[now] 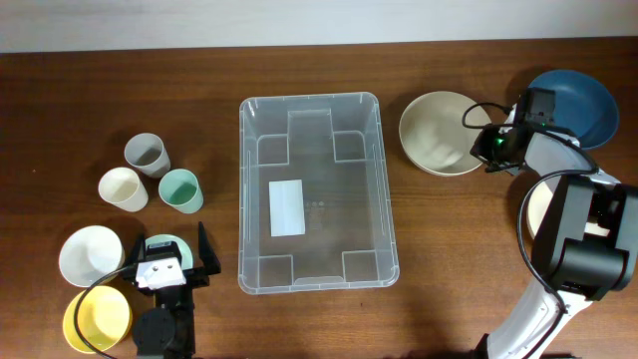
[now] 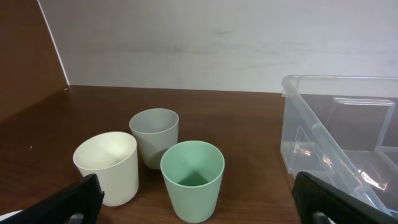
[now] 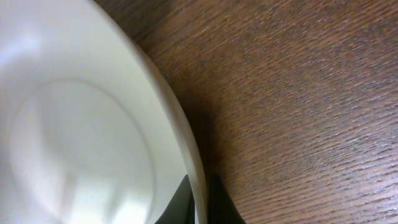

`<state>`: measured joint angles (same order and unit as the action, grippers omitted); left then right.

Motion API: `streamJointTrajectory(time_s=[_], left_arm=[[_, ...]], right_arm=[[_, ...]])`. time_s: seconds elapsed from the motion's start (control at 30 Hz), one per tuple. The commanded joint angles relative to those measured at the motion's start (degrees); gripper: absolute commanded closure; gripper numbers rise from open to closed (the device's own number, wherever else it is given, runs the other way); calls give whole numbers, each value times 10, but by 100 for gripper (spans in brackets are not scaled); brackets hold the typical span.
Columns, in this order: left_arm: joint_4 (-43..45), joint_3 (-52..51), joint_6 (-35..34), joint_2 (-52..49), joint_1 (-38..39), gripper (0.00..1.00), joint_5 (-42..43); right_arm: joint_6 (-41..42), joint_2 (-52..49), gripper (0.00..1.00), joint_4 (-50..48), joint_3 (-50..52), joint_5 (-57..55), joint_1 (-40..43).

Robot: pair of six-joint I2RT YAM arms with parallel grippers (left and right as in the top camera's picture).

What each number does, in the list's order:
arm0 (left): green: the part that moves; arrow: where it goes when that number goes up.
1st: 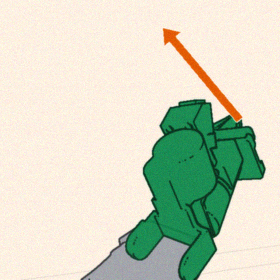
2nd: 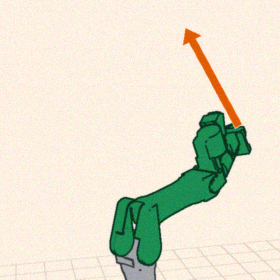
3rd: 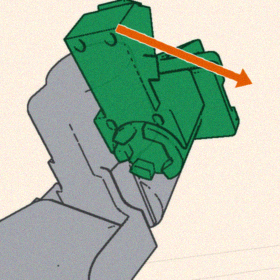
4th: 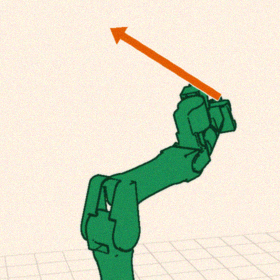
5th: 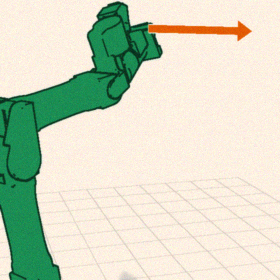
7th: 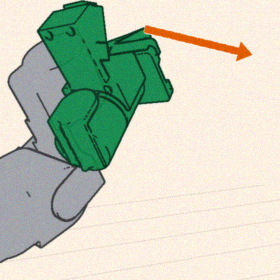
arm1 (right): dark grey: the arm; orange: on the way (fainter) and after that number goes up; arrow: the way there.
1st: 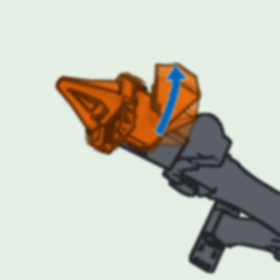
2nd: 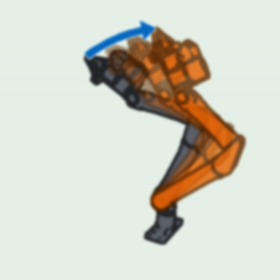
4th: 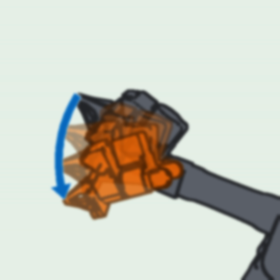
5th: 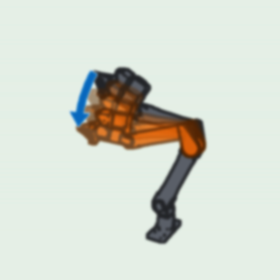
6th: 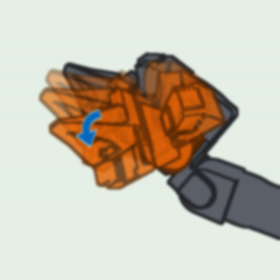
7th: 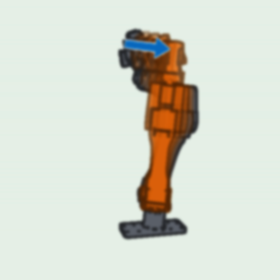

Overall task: Pack container
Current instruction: 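Lower the right gripper and grasp the rim of the cream bowl, then lift the cream bowl and place it into the clear container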

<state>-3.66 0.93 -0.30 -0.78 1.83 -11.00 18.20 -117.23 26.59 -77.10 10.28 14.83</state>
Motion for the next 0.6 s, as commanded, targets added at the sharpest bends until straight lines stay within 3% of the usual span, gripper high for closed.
streamJointTrajectory(time_s=[0.0, 0.23, 0.37, 0.57], left_arm=[[1, -4, -4, 4, -2, 1, -2], [1, -4, -4, 4, -2, 1, -2], [1, -4, -4, 4, -2, 1, -2], [1, -4, -4, 4, -2, 1, -2]], right_arm=[[1, 62, 96, 2, -16, 7, -1], [-60, 235, 96, -9, -22, 7, -42], [-121, 293, 96, -15, -23, 7, -124], [-134, 278, 96, -16, -23, 1, -235]])
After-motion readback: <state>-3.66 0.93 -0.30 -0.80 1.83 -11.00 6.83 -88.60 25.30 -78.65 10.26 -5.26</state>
